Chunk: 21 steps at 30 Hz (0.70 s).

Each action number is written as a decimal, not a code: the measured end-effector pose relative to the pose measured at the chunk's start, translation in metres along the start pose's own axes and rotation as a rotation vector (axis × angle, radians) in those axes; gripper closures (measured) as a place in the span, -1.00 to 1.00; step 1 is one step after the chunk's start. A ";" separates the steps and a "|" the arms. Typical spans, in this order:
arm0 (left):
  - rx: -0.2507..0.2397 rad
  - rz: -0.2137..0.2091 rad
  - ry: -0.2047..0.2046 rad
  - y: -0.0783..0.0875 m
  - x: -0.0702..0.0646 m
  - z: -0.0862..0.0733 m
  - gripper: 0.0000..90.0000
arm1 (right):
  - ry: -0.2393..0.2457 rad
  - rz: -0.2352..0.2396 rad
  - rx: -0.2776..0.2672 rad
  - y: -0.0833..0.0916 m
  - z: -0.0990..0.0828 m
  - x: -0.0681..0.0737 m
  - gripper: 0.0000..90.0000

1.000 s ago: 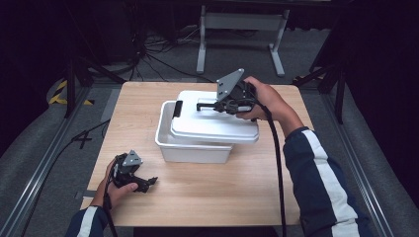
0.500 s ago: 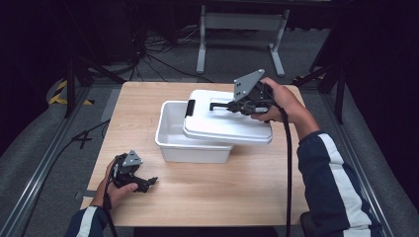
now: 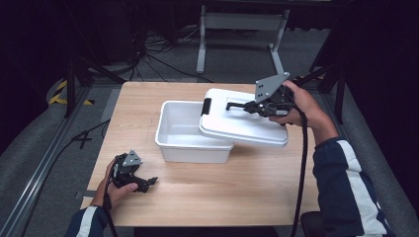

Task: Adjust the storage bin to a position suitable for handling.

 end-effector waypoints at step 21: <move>0.002 0.002 -0.002 0.000 0.000 0.000 -0.99 | -0.057 -0.065 -0.003 0.036 -0.061 0.011 0.87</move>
Point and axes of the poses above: each handheld gripper's, and its own axes: y roughly backward along the jaws, z roughly out of its top, x roughly to its left, the point moved 1 cm from there along -y, roughly forward along the jaws, and after that the axes turned 11 degrees about z, right-handed, at the moved point
